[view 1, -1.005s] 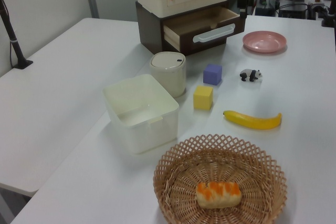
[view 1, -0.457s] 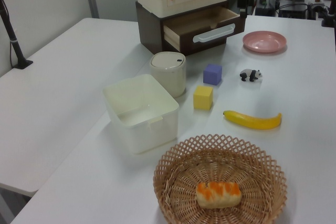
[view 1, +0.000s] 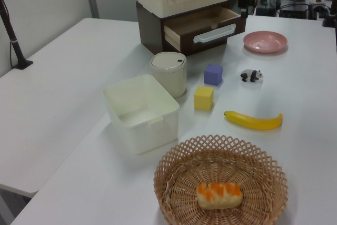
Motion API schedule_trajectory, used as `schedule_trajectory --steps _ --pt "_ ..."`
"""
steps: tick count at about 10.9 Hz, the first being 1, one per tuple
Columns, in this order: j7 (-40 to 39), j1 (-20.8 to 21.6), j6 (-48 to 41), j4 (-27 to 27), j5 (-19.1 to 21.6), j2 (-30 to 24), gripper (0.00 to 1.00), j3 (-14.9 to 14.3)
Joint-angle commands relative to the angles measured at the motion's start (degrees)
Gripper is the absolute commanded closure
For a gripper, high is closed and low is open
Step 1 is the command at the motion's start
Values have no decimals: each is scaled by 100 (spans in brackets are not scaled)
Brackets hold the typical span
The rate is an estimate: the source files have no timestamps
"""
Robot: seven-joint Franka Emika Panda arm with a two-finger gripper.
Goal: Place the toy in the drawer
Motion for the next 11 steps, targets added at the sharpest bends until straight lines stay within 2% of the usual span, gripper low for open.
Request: schedule_trajectory --steps 1,3,9,11 --pt "89 -21 -62 -79 62 -94 0 -14" --pt "89 -134 -53 -70 62 -94 0 -6" --pt "81 -117 -27 -351 53 38 0 3" --pt "81 -126 349 -622 53 47 0 3"
